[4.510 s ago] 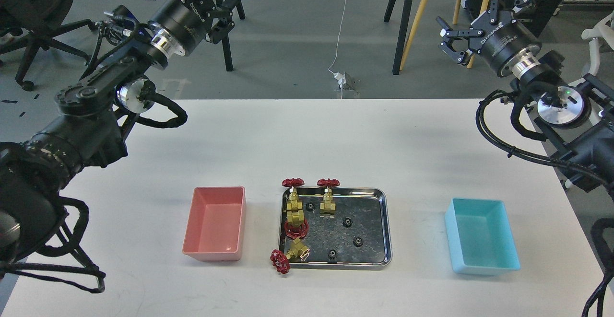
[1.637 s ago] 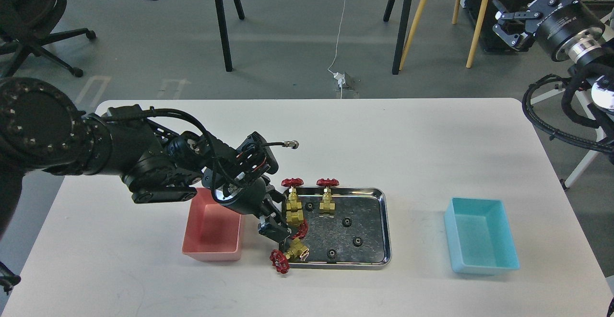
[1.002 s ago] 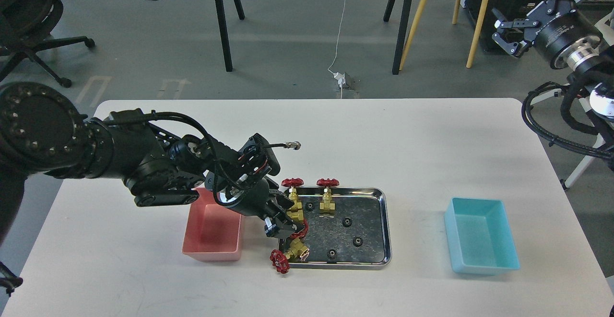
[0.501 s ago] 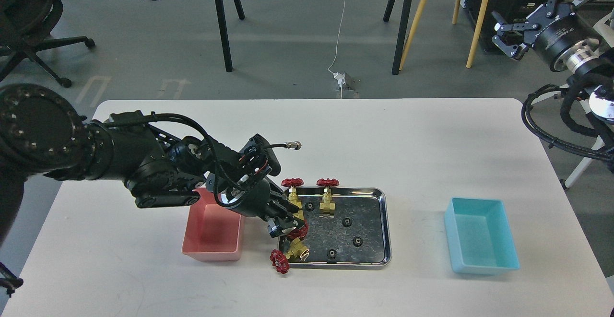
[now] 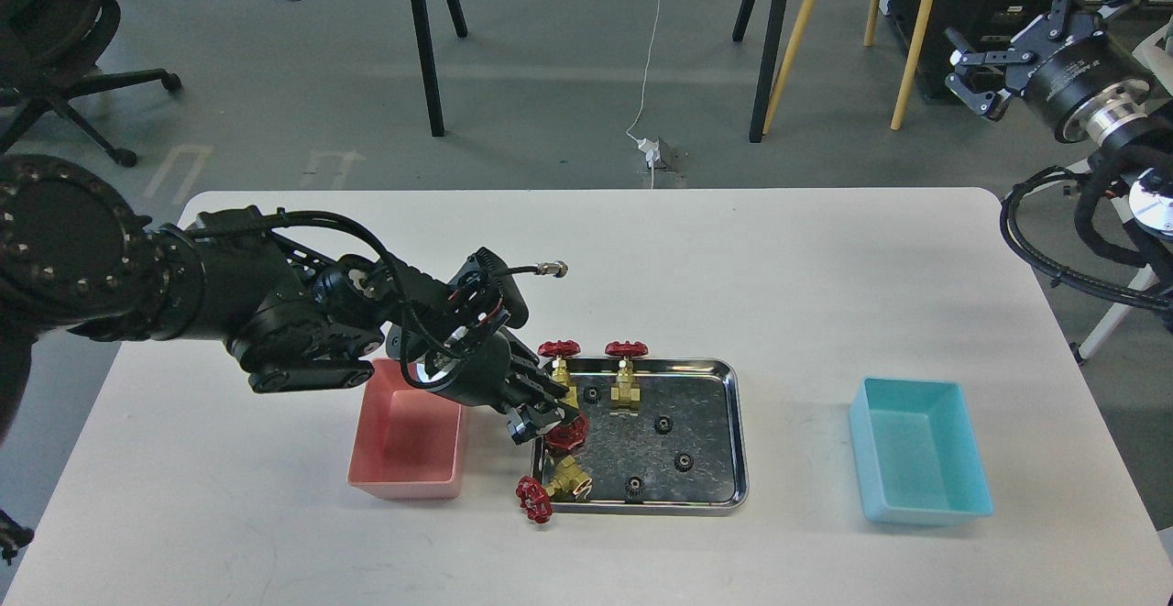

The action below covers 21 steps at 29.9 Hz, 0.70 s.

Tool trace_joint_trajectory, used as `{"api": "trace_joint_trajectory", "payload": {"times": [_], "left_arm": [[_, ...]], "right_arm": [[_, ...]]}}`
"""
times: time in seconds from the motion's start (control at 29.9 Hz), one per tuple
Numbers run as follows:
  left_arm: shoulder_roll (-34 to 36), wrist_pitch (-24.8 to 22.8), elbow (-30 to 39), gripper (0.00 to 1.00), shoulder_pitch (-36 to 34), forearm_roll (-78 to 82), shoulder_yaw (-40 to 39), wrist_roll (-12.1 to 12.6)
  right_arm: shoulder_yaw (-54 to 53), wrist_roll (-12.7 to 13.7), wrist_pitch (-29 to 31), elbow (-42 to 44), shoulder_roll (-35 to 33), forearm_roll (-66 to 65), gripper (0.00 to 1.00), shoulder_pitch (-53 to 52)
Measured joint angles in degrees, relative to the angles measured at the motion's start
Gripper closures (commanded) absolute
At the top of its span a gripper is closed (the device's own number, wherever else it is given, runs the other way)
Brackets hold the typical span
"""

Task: Place valve in pink box and gear in blue box
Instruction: 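Close the left gripper on the red-handled brass valve and lift it, then carry the valve with the left gripper into the pink box and release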

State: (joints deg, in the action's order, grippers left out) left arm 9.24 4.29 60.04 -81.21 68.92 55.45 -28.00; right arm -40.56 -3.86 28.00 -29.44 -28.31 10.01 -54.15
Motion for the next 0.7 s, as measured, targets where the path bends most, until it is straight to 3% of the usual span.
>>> {"api": "trace_joint_trajectory", "payload": {"times": [0.53,0.7], "left_arm": [[11.04,-0.3,11.26,0.87,-6.93,0.25,-2.6,0.01],[17.37,-0.13,14.23,0.87,-8.34,1.11,-2.63,0.01]], "right_arm": [[0.0,0.08,0.0,0.67,-0.15,-0.05,0.01,-6.29],[0.25,0.16,0.0,1.21,-0.14,-0.08,0.01,-7.3]]}}
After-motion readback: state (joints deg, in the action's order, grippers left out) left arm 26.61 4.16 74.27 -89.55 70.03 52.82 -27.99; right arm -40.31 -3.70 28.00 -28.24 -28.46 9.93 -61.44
